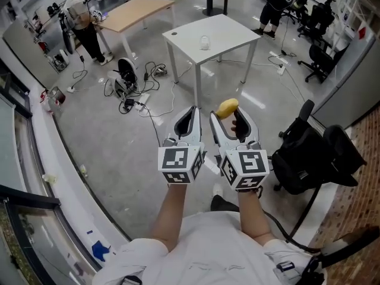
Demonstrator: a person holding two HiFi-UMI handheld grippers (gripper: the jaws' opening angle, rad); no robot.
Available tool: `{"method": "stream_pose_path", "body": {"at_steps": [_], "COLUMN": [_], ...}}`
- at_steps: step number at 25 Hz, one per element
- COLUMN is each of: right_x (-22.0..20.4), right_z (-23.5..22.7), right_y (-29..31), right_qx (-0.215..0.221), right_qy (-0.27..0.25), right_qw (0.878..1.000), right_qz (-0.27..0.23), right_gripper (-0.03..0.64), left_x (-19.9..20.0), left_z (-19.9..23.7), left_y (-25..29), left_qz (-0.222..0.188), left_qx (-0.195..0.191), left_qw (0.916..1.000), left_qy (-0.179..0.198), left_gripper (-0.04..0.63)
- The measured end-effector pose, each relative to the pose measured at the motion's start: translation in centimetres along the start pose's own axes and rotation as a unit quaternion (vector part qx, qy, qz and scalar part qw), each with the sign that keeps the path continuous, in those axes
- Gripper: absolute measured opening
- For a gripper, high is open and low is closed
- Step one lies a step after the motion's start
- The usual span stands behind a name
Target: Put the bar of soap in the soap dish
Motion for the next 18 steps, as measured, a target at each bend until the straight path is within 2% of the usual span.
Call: {"method": "stream_pose_path", "body": {"at_steps": [7, 18], "right_x": [0.5, -0.1], "right_z": [-3.1, -8.4], "right_y": [3.9, 8.6], "right_qx": [0.019, 0.035], "right_qy": [-0.004, 0.007], "right_qw": [1.000, 0.999], "right_qz": [-0.014, -0.021], "right_gripper": [0.273, 0.273], "left_x": [1.3, 0.8], "left_z": [0.1, -0.1], "left_y": [4.8, 11.7], "left_qz": [-0.012, -0.009], "left_qx": [0.017, 0.031], "left_qw": [0.9998, 0.9993], "left_qy": [0.006, 0.018], "left_gripper": [0.000, 0.000]}}
Point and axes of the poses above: the fingertips, and each gripper's own axes: y forward along the fingers, z to its left, x out of its top, the point moved 3 cm from there along -y, backward along the fingers, and after that the axes turned 12 degrees about -y, right-handed, at the moved point
